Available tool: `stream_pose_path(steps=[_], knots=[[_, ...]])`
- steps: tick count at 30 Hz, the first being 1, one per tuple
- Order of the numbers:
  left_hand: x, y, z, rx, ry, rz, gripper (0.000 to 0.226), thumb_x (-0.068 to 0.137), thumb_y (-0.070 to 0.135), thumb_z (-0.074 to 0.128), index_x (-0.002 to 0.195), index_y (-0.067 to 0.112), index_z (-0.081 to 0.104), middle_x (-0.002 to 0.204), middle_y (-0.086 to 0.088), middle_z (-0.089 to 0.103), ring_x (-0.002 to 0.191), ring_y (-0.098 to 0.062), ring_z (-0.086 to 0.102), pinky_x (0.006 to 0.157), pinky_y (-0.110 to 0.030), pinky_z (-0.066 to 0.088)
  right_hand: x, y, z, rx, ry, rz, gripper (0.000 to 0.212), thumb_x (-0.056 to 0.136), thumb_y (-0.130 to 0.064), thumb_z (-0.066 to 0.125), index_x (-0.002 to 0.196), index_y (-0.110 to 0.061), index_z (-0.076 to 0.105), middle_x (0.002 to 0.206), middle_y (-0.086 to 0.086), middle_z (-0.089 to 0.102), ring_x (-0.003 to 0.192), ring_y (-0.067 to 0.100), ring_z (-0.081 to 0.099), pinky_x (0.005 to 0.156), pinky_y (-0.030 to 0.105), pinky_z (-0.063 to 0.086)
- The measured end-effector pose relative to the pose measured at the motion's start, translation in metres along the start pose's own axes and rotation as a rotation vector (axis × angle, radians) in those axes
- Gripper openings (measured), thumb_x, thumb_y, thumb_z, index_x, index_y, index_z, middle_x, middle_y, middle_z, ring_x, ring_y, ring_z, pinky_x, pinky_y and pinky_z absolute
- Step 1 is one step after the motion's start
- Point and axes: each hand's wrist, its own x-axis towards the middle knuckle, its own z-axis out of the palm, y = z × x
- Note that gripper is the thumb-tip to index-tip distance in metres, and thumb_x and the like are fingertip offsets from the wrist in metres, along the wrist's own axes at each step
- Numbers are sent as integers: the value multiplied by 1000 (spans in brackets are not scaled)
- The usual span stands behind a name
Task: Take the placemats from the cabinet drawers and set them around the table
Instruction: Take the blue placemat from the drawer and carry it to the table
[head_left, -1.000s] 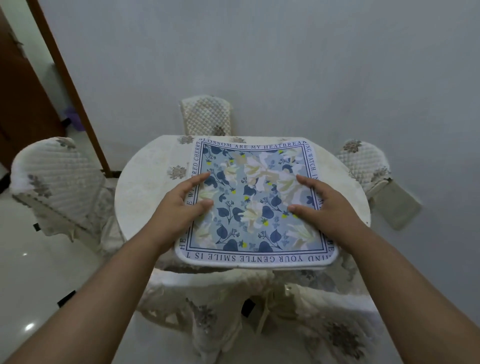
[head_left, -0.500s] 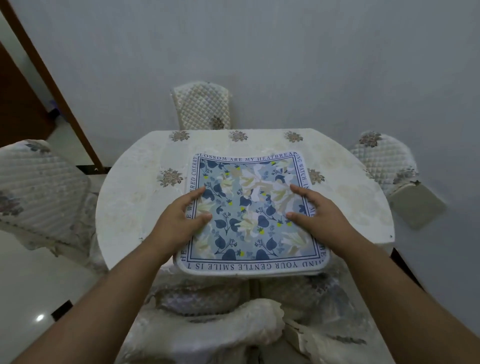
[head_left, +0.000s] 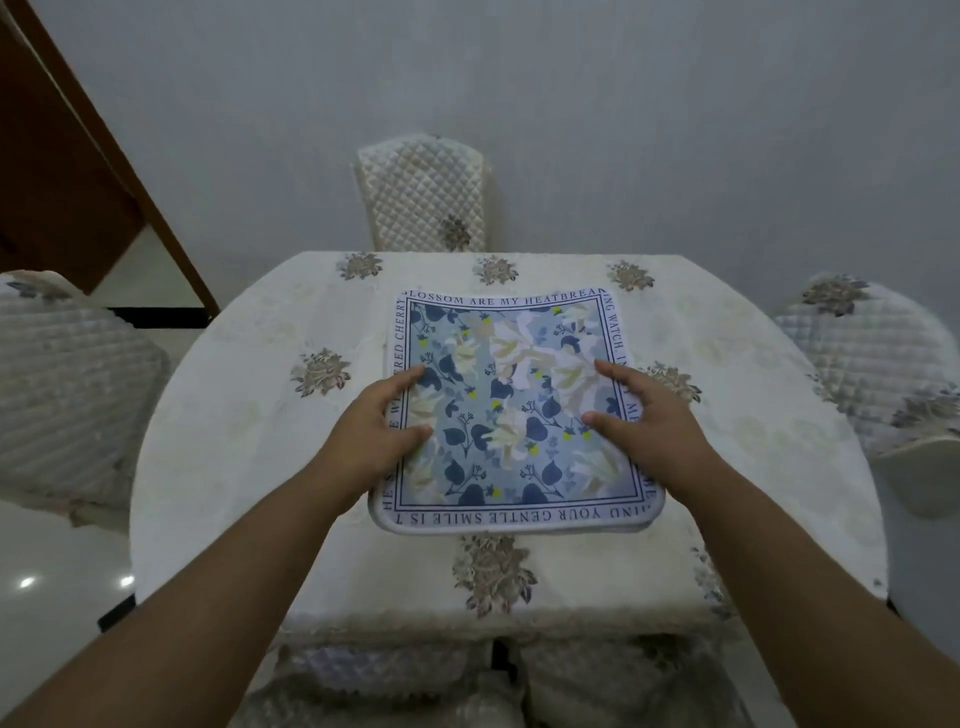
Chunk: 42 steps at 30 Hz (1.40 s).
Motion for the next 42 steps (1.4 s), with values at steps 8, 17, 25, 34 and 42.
stream_pose_path(steps=[8, 17, 25, 34, 42], knots=[[108, -58, 41, 51, 43, -20, 67, 88, 6, 75, 146, 33, 51, 147, 6, 51, 131, -18, 53, 109, -45, 47, 92, 60, 39, -60, 4, 69, 64, 90, -21, 74, 148, -32, 49, 152, -4, 47, 137, 14, 43, 104, 25, 33], [208, -121, 76, 30, 31, -50, 81, 86, 4, 76, 153, 29, 40, 152, 1, 43, 137, -19, 46, 112, -45, 44, 174, 117, 75, -46, 35, 163, 66, 92, -11, 70, 152, -24, 44, 152, 4, 45, 137, 22, 45, 113, 45, 40], [238, -174, 97, 404, -15, -81, 78, 89, 23, 75, 157, 25, 35, 157, -10, 39, 146, -29, 34, 121, -37, 26, 196, 175, 120, -188, -31, 229, 67, 95, -13, 65, 155, -19, 36, 156, 6, 40, 143, 21, 35, 113, 24, 24], [235, -166, 97, 848, -86, -244, 77, 93, 61, 54, 158, 35, 23, 168, -2, 16, 148, -37, 21, 112, -58, 30, 200, 171, 131, -456, -103, 362, 52, 98, -20, 54, 148, -27, 46, 160, 13, 29, 143, 36, 28, 111, 41, 29], [159, -91, 102, 448, -73, -25, 64, 95, 40, 65, 153, 27, 40, 156, -2, 42, 141, -20, 42, 115, -44, 36, 113, 112, 86, -16, 48, 262, 56, 92, -31, 70, 144, -25, 52, 146, 0, 47, 118, 15, 57, 99, 35, 50]])
